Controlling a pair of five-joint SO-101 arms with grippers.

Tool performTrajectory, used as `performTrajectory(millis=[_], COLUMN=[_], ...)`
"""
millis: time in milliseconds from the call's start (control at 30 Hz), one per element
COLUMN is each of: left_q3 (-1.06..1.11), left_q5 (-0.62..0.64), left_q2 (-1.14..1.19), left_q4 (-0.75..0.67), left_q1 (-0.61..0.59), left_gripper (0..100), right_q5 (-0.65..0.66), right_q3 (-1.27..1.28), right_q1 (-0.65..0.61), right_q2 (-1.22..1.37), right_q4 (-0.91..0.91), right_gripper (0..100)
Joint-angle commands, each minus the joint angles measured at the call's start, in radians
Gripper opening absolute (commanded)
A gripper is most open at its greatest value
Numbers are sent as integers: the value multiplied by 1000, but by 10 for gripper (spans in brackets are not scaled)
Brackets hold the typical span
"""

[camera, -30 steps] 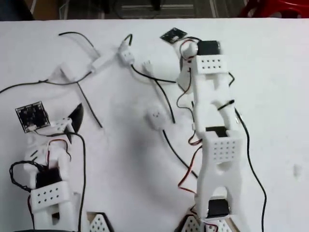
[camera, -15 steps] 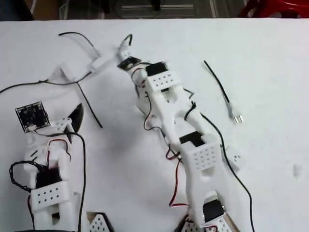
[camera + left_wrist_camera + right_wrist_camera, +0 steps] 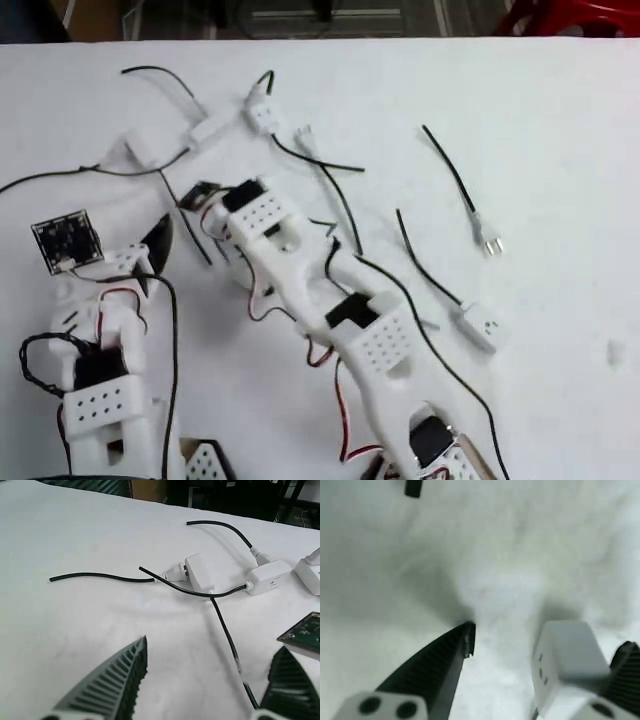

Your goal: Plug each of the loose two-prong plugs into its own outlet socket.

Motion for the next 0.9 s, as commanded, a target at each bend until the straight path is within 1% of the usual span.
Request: performTrajectory(millis=[0,167,233,367,500,633,733,767,867], left_q3=[-6,-6,-8,-9,-9,-11,-14,-14,-9], left_q5=[0,3,3,5,5,6,9,17,101], left_q2=[-16,-16,-16,-16,-16,-16,-16,-16,-16], left_q4=[-25,-26,-26,-26,-26,-26,-28,-46,-77], left_q1=[4,10,10,12,10,4,-47,-67,-120], left_gripper=[377,377,377,377,377,377,377,377,377], right_q5=[-2,-2,-8,-9,-9,-9,-9,-9,-9], right_q3=[-41,-238,-295,-265,-176,-146,-146,-144,-144], right_q1=[-1,82,104,102,27,-58,-119,-140,-206], right_q2=[-27,-27,-27,-18,-27,-27,-38,-48,-85], right_q4=[45,191,216,216,216,217,217,217,217], right_gripper=[430,430,430,430,430,430,430,430,430])
